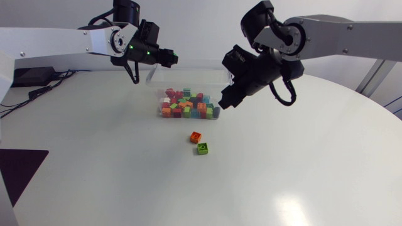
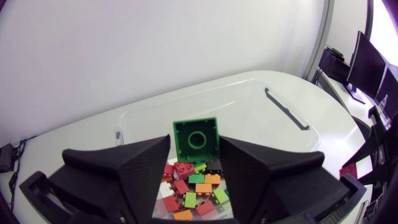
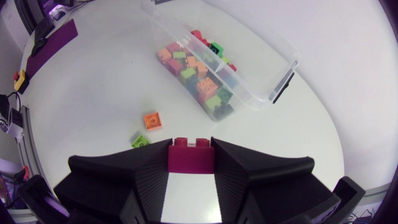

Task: Place the duplo bricks in the container

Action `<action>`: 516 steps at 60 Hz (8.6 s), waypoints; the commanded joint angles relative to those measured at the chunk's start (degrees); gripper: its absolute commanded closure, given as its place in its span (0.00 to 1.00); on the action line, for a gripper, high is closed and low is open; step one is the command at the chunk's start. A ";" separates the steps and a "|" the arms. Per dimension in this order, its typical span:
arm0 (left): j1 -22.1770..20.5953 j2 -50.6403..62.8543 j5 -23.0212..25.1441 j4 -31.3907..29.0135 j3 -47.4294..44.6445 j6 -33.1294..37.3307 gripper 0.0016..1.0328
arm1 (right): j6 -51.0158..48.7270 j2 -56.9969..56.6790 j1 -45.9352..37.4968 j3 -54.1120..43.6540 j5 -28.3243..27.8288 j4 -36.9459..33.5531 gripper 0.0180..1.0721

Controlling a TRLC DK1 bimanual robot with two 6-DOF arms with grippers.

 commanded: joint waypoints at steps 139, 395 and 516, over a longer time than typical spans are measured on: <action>-10.88 3.46 6.99 -23.69 -13.64 65.85 0.08 | 13.42 18.85 -2.22 22.09 -3.38 17.59 0.05; -1.03 16.73 -15.07 -4.44 28.73 -0.77 0.71 | 28.27 9.53 5.33 0.47 5.06 -7.90 0.76; -3.93 -35.30 -14.98 5.75 -30.51 0.11 0.05 | 21.33 35.02 0.41 47.58 3.91 -0.60 0.63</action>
